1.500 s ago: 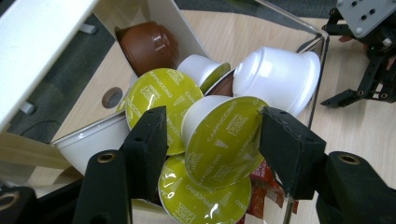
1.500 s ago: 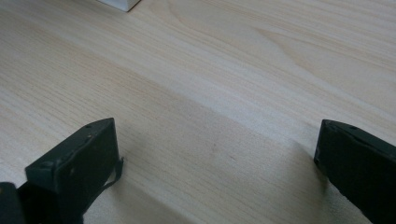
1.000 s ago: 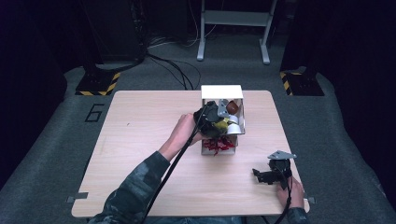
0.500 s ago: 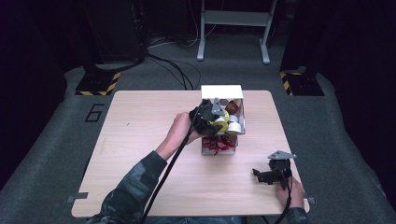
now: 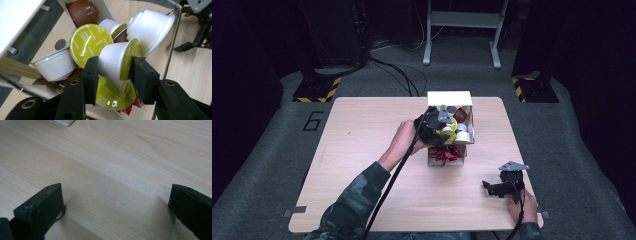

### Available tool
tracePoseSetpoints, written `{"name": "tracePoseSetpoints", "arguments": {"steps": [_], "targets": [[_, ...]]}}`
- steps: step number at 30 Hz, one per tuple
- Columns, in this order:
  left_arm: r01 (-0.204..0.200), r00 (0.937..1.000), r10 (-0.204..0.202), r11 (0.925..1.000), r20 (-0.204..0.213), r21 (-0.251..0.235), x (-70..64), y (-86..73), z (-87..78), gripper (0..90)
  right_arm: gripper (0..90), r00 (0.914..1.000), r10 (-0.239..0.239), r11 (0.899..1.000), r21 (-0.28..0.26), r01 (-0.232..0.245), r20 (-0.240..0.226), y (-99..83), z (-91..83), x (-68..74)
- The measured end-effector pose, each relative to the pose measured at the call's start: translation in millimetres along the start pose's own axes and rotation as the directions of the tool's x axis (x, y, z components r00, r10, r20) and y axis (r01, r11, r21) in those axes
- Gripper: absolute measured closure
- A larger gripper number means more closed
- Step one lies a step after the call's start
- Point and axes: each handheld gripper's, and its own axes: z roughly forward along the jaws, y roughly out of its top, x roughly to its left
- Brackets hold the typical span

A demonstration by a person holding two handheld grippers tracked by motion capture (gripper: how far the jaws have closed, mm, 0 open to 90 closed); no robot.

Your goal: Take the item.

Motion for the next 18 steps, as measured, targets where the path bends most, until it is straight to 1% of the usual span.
{"name": "tracePoseSetpoints", "arguments": {"steps": [3,4,5,8,10,11,12,13,15,16,18], "targets": [[-0.013,0.9994,0.014,0.9998,-0.031,0.016,-6.4,4.2,4.8,50.9,0.0,1.0,0.0,1.0,0.0,0.0,0.0,0.0,0.0,0.0],[-0.013,0.9994,0.014,0.9998,-0.031,0.016,-6.4,4.2,4.8,50.1,0.0,1.0,0.0,1.0,0.0,0.0,0.0,0.0,0.0,0.1],[-0.018,0.9987,0.019,0.9996,-0.046,0.023,-8.4,5.3,6.2,49.9,0.0,1.0,0.0,1.0,0.0,0.0,0.0,0.0,-0.1,0.0],[-0.017,0.9983,0.019,0.9996,-0.055,0.024,-9.3,5.2,6.2,49.9,0.0,1.0,-0.001,1.0,0.0,0.001,0.0,0.0,-0.1,0.0],[-0.02,0.9979,0.022,0.9993,-0.06,0.032,-9.7,5.2,5.8,50.3,0.0,1.0,0.0,1.0,0.001,0.0,0.0,0.0,-0.1,0.1],[-0.035,0.9969,0.038,0.9985,-0.068,0.043,-9.7,5.0,4.1,52.4,0.0,0.9999,0.007,1.0,-0.007,-0.007,0.01,0.0,0.5,0.8],[-0.035,0.9969,0.038,0.9985,-0.068,0.043,-9.7,5.0,4.1,53.9,0.0,0.9999,0.007,1.0,-0.007,-0.007,0.01,0.0,0.5,0.8],[-0.016,0.9982,0.017,0.9997,-0.058,0.016,-7.6,2.6,1.1,57.1,0.0,1.0,0.003,1.0,0.0,-0.003,0.003,0.1,0.1,0.3],[0.017,0.9994,-0.018,0.9997,-0.029,-0.018,-4.0,-0.8,-3.0,60.8,0.0,1.0,0.0,1.0,-0.003,0.0,0.003,-0.1,0.1,0.2],[0.017,0.9994,-0.018,0.9997,-0.029,-0.018,-4.0,-0.8,-3.0,62.0,0.0,1.0,0.0,1.0,-0.003,0.0,0.003,-0.1,0.1,0.2],[0.028,0.9994,-0.029,0.9989,-0.018,-0.037,-2.7,-3.3,-5.3,62.7,0.0,1.0,0.0,1.0,0.001,0.0,0.001,0.0,-0.1,0.2]]}}
